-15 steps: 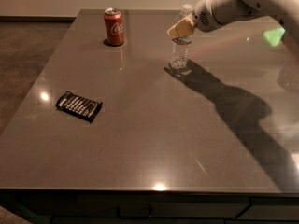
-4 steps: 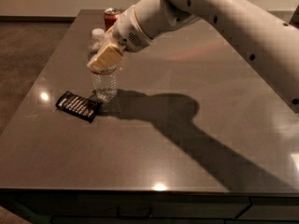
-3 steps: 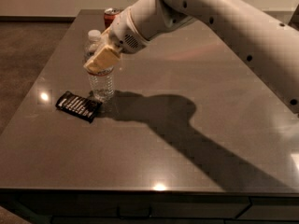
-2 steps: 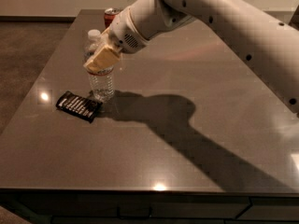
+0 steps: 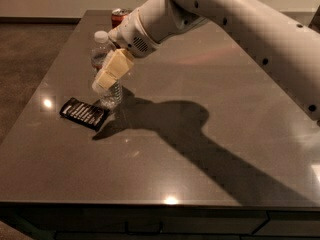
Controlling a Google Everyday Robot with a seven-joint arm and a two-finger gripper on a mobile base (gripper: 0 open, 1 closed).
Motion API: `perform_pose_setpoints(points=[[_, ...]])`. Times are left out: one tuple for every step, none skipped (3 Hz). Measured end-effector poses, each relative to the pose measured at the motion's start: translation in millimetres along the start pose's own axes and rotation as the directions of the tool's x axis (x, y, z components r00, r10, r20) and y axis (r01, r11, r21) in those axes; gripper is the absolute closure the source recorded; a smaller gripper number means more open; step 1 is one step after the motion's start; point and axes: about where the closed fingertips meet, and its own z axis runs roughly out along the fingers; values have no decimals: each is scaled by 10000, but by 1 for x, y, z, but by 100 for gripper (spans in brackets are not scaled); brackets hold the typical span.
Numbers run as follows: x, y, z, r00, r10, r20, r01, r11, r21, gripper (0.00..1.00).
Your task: Move water bottle near rxbar chocolate
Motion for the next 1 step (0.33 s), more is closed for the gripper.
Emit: perform_pose_setpoints(points=[[0,0,0,10000,-1,0,1,10000,-1,0]])
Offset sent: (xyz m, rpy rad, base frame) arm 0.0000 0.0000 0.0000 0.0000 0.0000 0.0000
